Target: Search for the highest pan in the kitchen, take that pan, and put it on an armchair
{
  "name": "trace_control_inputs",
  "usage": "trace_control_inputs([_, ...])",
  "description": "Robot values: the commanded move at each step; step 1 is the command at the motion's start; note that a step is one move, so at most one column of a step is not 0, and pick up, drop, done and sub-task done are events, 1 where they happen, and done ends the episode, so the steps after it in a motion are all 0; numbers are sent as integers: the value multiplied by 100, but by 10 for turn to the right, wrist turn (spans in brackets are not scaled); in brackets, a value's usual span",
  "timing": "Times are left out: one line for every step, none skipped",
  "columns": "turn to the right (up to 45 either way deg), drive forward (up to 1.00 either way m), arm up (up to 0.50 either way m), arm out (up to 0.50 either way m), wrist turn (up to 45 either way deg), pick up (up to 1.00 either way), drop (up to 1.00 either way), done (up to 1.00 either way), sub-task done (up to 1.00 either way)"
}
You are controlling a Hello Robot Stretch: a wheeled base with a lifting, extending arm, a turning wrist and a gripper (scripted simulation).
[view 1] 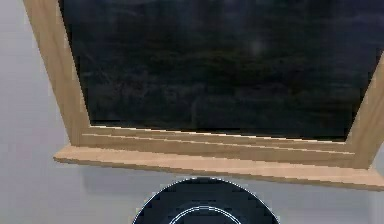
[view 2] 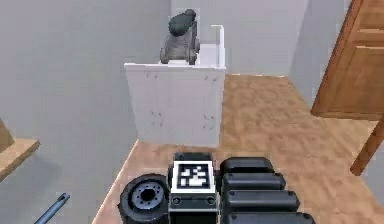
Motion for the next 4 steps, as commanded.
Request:
trace_control_inputs([-450, 0, 0, 0, 0, 0, 0, 0, 0])
trace_control_inputs([-360, 0, 0, 0, 0, 0, 0, 0, 0])
trace_control_inputs([450, 0, 0, 0, 0, 0, 0, 0, 0])
trace_control_inputs([450, 0, 0, 0, 0, 0, 0, 0, 0])
